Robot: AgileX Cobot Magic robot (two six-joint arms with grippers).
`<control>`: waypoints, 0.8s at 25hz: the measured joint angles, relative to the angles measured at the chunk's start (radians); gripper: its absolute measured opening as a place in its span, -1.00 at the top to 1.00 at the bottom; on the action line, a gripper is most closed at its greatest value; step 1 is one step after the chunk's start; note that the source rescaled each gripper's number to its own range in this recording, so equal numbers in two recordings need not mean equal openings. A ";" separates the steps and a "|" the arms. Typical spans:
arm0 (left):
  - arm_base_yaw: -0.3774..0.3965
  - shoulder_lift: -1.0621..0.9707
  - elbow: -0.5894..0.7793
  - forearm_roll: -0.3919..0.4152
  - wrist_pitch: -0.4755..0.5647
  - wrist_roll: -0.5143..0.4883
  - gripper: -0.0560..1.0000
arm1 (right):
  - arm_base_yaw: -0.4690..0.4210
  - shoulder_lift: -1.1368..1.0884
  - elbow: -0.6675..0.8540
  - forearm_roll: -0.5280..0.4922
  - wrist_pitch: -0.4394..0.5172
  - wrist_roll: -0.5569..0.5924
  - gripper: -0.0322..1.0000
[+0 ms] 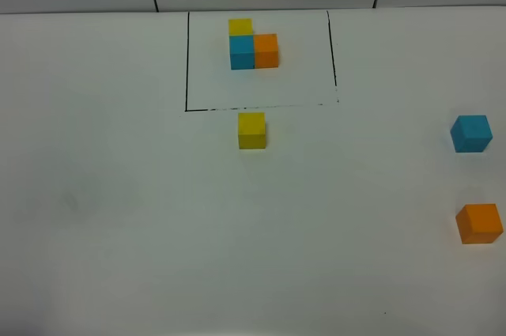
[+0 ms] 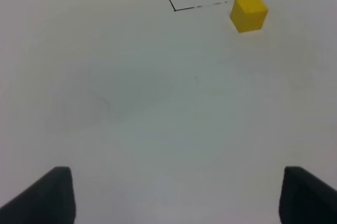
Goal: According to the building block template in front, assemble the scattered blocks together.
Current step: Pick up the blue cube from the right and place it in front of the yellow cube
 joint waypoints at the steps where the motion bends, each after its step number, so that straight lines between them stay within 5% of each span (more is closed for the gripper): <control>1: 0.000 0.001 0.000 0.000 0.000 0.000 -0.36 | 0.000 0.000 0.000 0.000 0.000 0.000 -0.50; 20: 0.040 -0.001 0.000 0.000 -0.001 0.000 -0.36 | 0.000 0.000 0.000 0.000 0.000 0.000 -0.50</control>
